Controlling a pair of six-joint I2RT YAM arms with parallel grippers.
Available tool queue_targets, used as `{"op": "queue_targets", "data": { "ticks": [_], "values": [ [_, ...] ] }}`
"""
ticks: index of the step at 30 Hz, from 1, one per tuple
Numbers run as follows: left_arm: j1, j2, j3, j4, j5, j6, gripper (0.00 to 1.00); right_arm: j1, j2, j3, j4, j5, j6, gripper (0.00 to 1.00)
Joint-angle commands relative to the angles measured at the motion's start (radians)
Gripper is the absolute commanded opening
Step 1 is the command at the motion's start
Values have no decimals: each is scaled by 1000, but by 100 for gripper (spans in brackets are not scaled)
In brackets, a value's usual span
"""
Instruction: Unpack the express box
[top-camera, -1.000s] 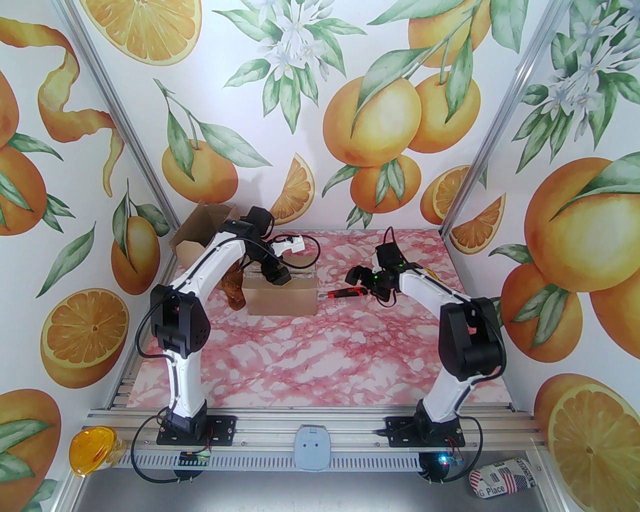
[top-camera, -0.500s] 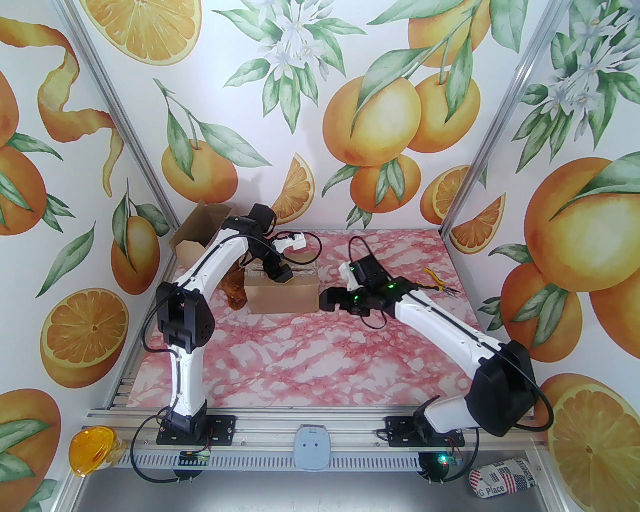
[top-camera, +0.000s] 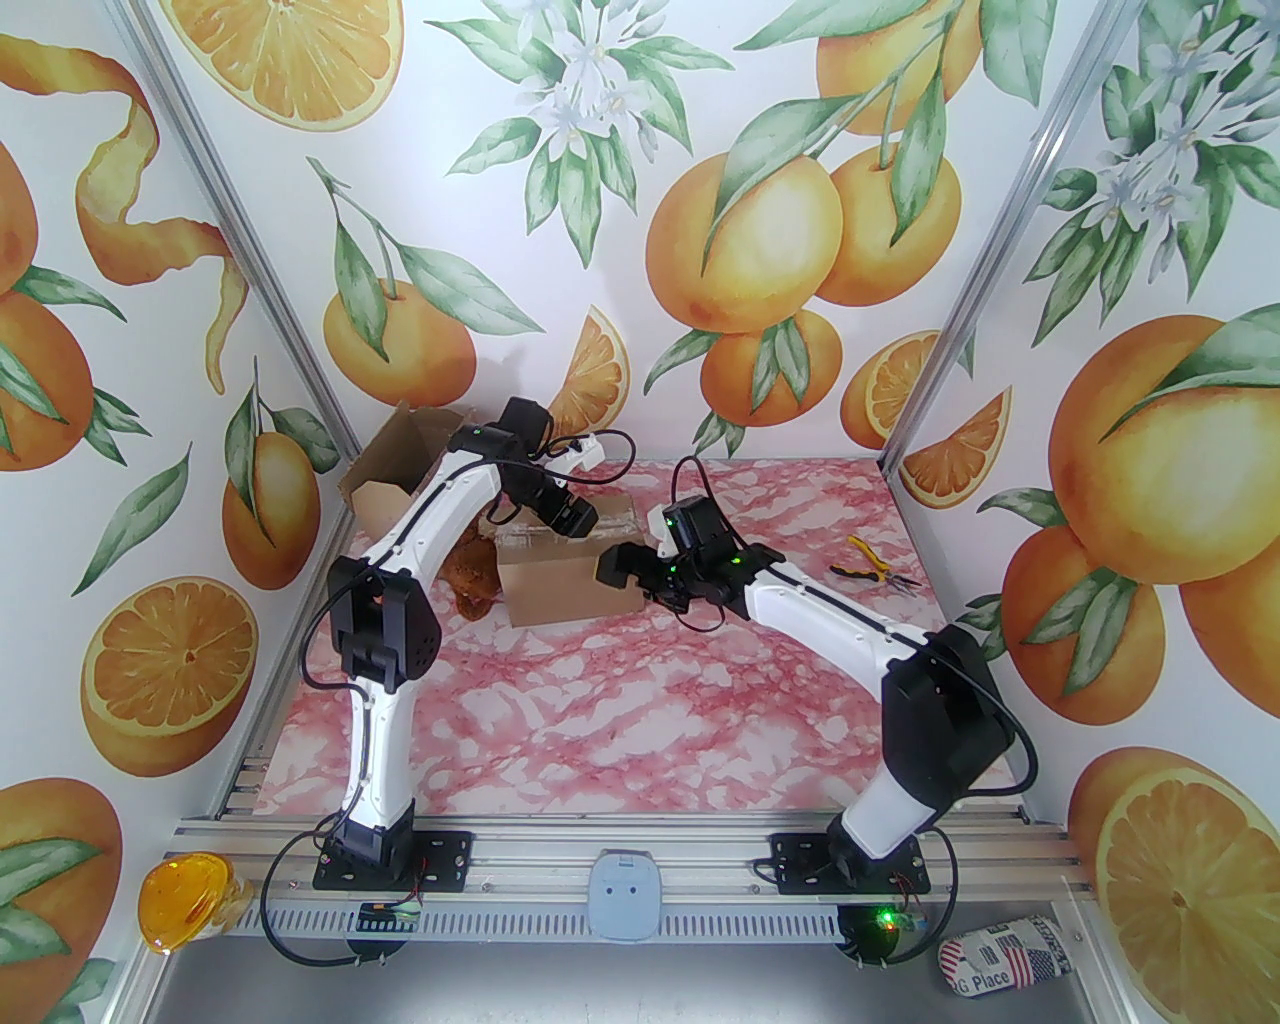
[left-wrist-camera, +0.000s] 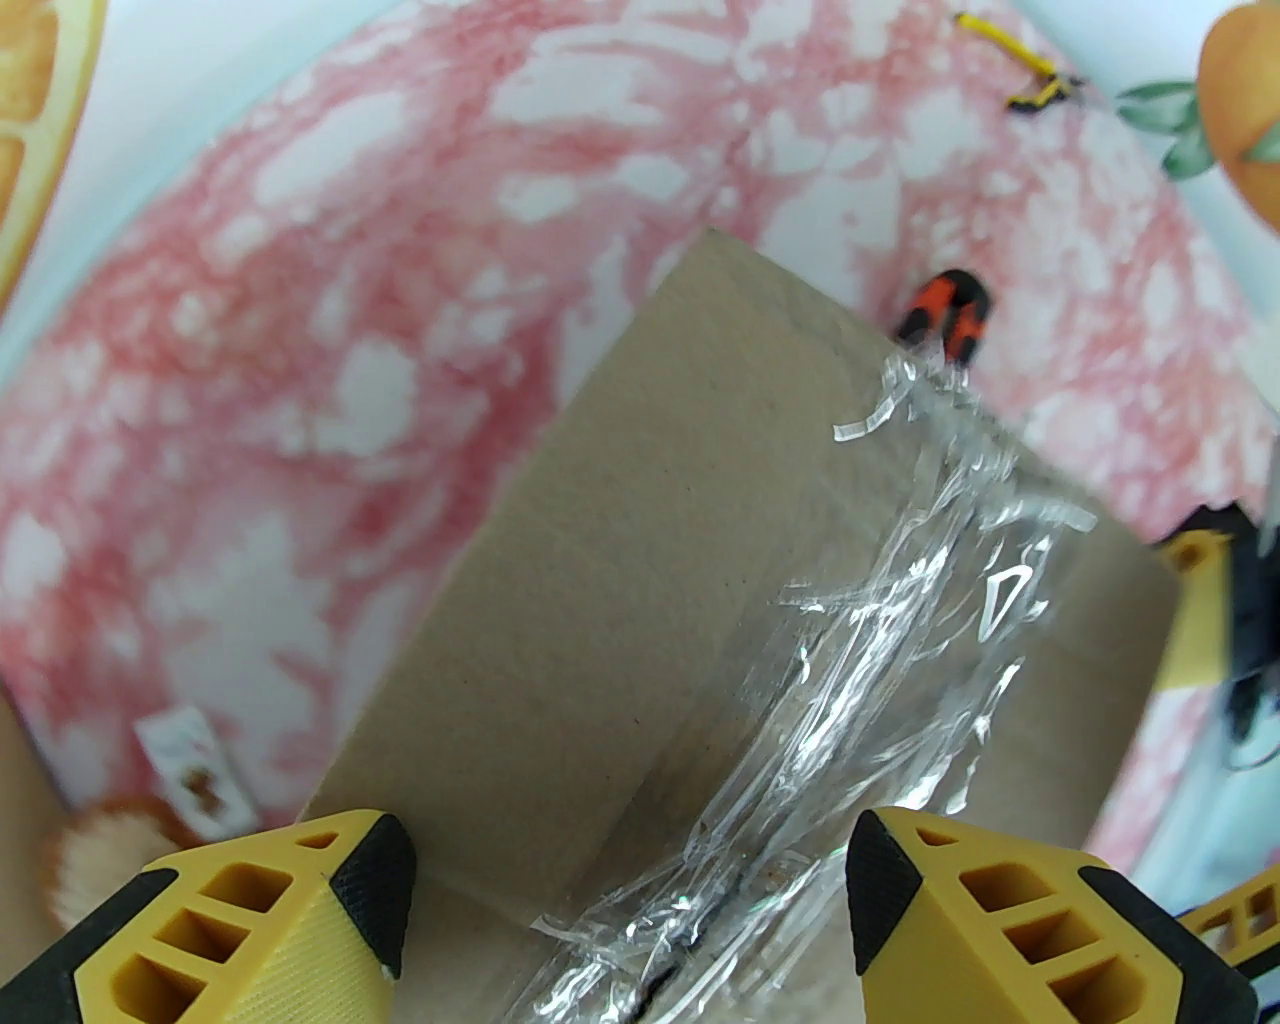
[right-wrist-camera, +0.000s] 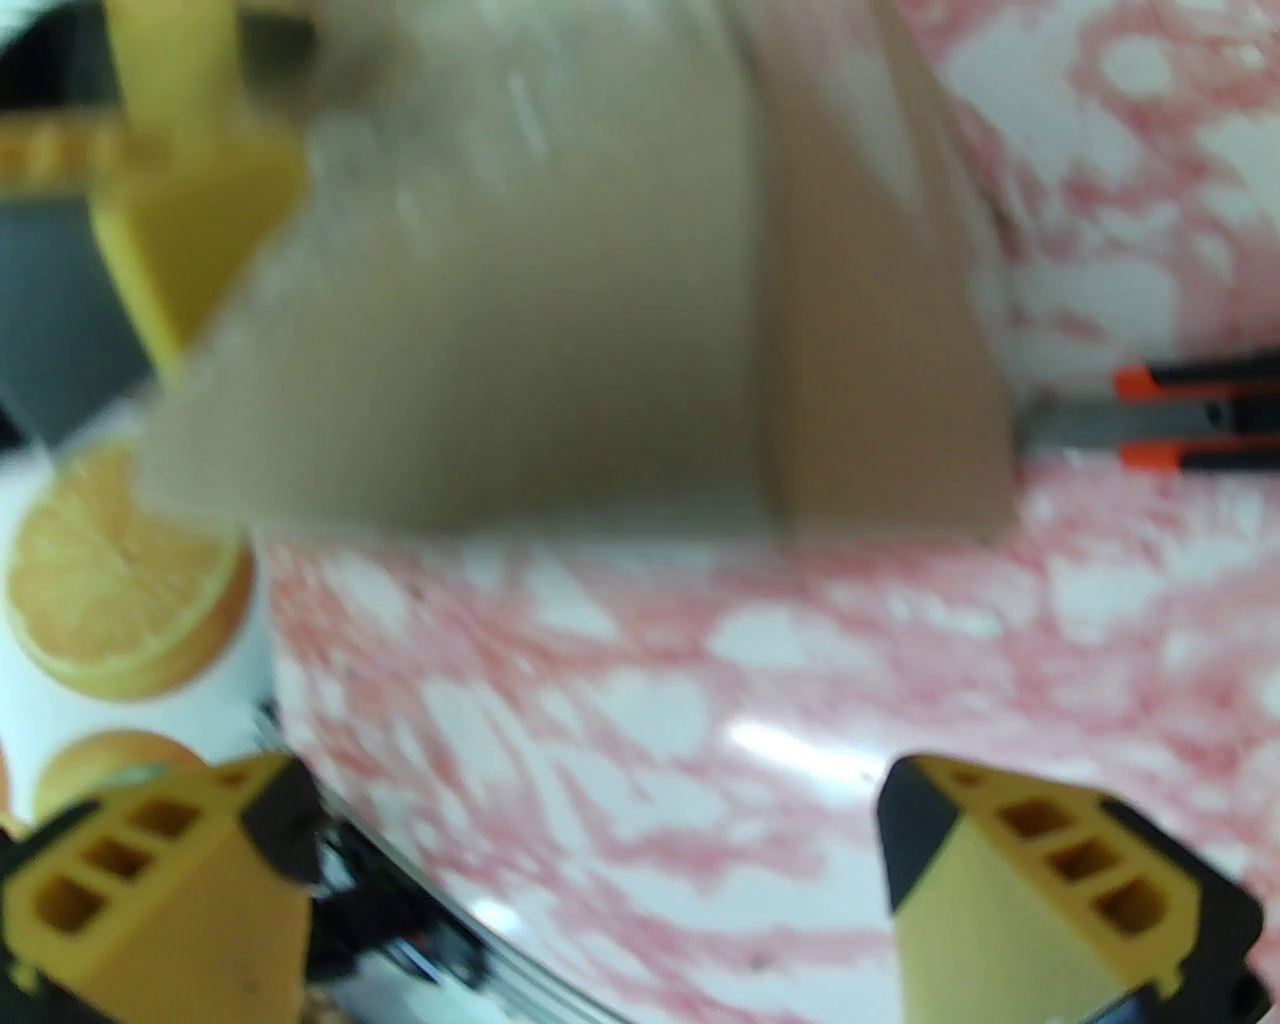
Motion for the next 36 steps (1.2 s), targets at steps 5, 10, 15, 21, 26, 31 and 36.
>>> {"op": "queue_targets", "data": {
  "ticks": [5,10,15,21,26,31,36],
  "values": [
    [-40,2,-241,-155,200,-324,72,-16,126,58,171,17,153,97],
    [-55,-77,-359,-46,286,-446,70,-33,153,112,120,17,104,93],
    [-56,-202,-281,-21,197,-503,79,-88,276,367,-121,32,-66,90],
    [23,-208,-91,-91,-1,-430,85,-81,283,393,-164,45,-95,91],
    [30,-243,-155,-147,-139,-401,86,-47,249,396,-214,88,-139,91],
    [-37,-279,-270,-140,-364,-379,87,8,203,353,-247,162,-138,95],
    [-62,-249,-316,-148,-431,-341,88,57,229,366,-299,251,-163,93]
  ]
}}
